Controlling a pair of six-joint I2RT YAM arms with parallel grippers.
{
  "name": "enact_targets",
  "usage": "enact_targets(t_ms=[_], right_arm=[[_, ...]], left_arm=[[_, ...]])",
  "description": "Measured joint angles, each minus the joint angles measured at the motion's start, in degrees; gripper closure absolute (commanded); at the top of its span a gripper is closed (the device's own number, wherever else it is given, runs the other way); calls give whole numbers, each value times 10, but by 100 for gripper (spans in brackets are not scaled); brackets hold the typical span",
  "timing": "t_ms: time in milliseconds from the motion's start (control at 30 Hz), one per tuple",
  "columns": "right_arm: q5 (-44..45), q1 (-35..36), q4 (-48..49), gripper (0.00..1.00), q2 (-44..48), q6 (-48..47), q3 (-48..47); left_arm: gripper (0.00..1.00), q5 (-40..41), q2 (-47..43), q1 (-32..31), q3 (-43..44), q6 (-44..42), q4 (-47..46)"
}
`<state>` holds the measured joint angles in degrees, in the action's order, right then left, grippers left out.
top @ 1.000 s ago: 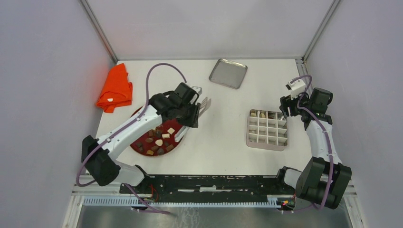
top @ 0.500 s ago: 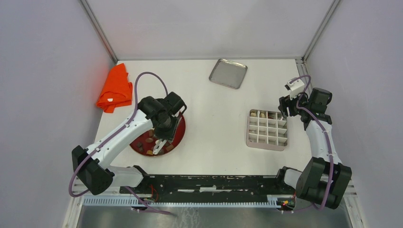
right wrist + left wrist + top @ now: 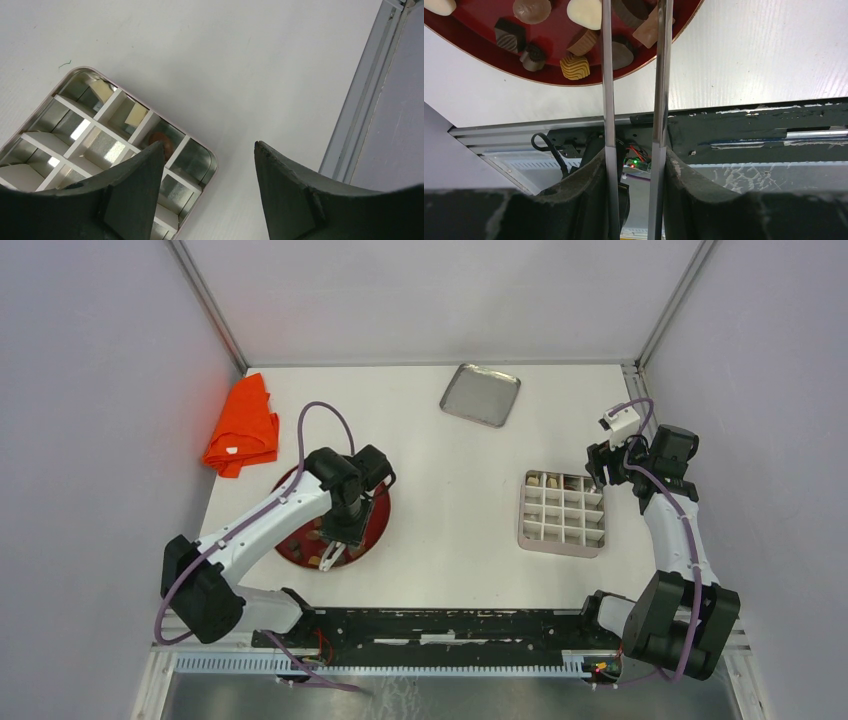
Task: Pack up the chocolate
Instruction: Pick up the fake chocolate from the plate.
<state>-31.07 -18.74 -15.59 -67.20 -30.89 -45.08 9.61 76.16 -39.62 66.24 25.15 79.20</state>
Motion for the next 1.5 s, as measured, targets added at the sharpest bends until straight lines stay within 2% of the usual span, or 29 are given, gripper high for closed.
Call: enact_targets(t_ms=[1067,1500], right_arm=[[0,3,0,28,-4,-4,0],[0,3,0,28,-4,-5,0]], left_arm=[[54,10,40,21,-1,-8,-26],[54,6,41,51,-12,-17,-42]])
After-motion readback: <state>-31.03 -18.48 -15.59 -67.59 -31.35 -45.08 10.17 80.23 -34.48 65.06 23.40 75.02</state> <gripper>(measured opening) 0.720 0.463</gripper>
